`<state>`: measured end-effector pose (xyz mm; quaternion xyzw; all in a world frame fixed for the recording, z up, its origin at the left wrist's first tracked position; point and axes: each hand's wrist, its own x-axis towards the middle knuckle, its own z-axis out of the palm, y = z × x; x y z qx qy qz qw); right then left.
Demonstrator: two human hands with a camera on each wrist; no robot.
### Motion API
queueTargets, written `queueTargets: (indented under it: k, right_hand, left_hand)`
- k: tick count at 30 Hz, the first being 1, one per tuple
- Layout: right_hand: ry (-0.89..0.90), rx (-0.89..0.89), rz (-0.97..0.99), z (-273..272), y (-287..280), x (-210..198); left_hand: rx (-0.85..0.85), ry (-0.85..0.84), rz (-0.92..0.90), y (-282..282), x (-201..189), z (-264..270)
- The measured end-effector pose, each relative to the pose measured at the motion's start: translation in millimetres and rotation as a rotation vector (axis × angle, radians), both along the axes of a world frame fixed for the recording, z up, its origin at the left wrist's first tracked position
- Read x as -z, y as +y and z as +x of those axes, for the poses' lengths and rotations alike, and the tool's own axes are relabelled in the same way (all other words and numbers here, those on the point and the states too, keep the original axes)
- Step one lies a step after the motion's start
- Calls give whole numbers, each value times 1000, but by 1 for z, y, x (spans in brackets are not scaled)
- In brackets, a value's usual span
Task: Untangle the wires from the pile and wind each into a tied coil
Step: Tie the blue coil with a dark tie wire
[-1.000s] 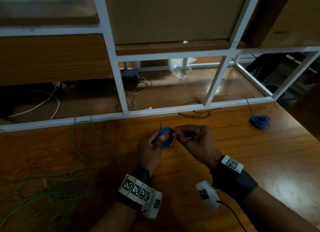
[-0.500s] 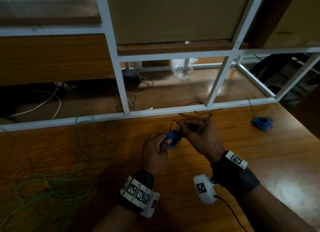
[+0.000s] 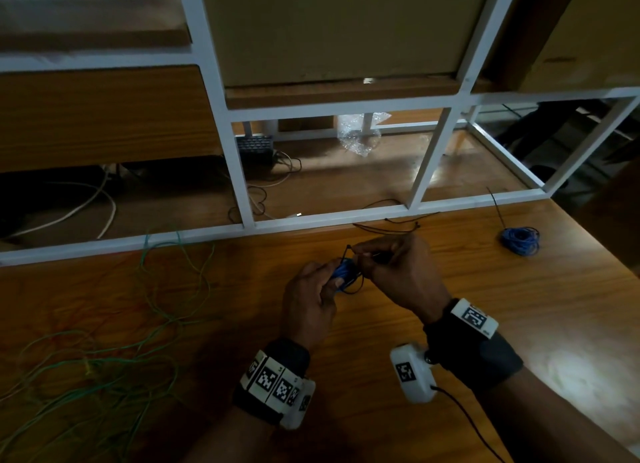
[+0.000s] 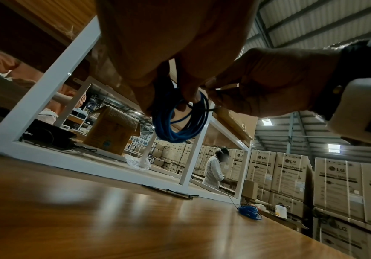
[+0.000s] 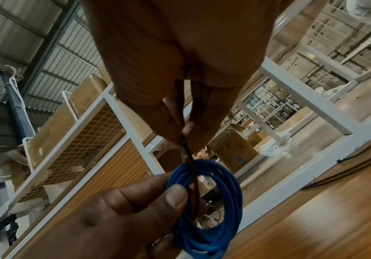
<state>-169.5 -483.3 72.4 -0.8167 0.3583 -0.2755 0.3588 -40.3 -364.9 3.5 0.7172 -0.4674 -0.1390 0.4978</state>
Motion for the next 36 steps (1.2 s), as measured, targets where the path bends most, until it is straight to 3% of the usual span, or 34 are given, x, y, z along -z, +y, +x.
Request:
queueTargets:
  k: [11,16,28,36]
  right_hand:
    - [64,-81,-25,-3,6,-1]
    - [71,-97,56,-5,7,-4]
    - [-4,-151,174,-13,2,-10]
    - [98,-148,22,-9,-15,-20]
  left_hand:
    - [28,-110,-54,0,-8,2]
    - [69,-145,-50,2,-15,4]
    - [142,-94,-49,6,-15,3]
    - [230,-57,-25,5,-11,-1]
